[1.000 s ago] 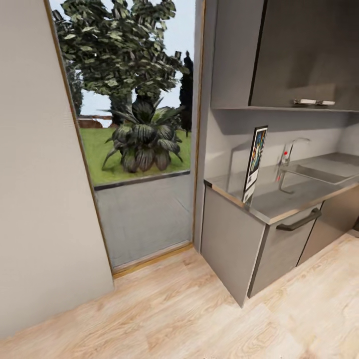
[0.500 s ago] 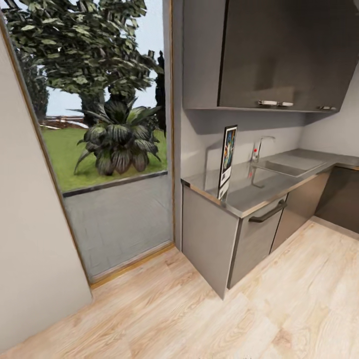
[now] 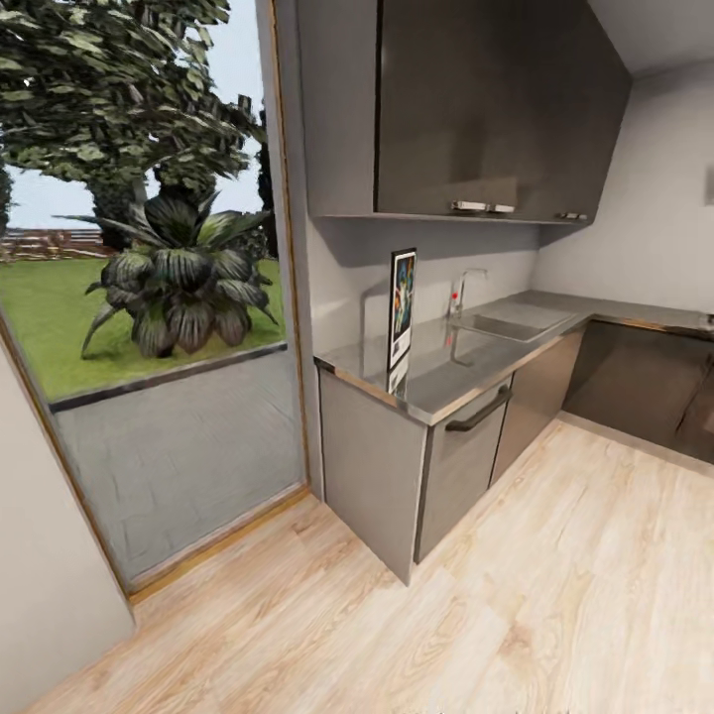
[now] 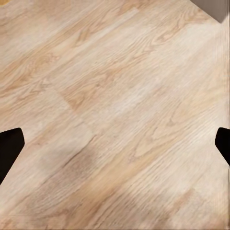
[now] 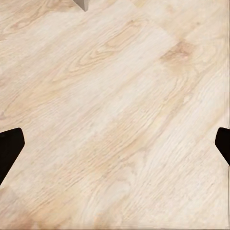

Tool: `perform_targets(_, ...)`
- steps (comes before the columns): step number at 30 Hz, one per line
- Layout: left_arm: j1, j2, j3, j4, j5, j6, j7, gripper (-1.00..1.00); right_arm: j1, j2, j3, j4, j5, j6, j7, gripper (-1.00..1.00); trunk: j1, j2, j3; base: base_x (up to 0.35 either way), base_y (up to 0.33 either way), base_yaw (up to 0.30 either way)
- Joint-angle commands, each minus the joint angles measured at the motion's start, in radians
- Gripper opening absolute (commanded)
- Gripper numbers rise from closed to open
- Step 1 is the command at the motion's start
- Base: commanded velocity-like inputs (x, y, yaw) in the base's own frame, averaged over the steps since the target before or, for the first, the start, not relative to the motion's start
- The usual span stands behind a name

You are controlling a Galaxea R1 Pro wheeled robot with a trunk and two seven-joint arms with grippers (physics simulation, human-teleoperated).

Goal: Pick up the poster from the kitchen countertop and hang it on one of the wall nails in the kitchen.

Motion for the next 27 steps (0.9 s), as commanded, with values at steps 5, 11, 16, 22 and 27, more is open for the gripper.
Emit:
perform_targets(5, 0.001, 0.000, 0.001, -0.001, -0.001, -0.001, 0.000, 1.00, -0.001, 0.000, -0.001, 0.001, 0.000, -0.003, 0.000, 1.00, 0.000, 0.000, -0.001, 0.000, 0.000, -0.300)
perform_targets(11, 0.001, 0.000, 0.002, -0.001, -0.001, -0.001, 0.000, 1.00, -0.001, 0.000, -0.001, 0.001, 0.000, -0.003, 0.000, 1.00, 0.000, 0.000, -0.001, 0.000, 0.063, -0.297)
perform_targets(16, 0.001, 0.001, 0.002, -0.001, -0.001, -0.001, 0.000, 1.00, -0.001, 0.001, -0.001, 0.001, 0.000, -0.003, 0.000, 1.00, 0.000, 0.000, -0.001, 0.000, 0.240, -0.113)
perform_targets(22, 0.001, 0.007, 0.001, -0.001, -0.001, -0.001, 0.000, 1.00, -0.001, 0.000, -0.001, 0.001, 0.001, -0.003, 0.000, 1.00, 0.000, 0.000, -0.001, 0.000, 0.281, -0.022)
perform_targets(27, 0.001, 0.008, 0.001, -0.001, -0.001, -0.001, 0.000, 1.00, -0.001, 0.001, -0.001, 0.001, 0.002, -0.003, 0.000, 1.00, 0.000, 0.000, -0.001, 0.000, 0.130, -0.005)
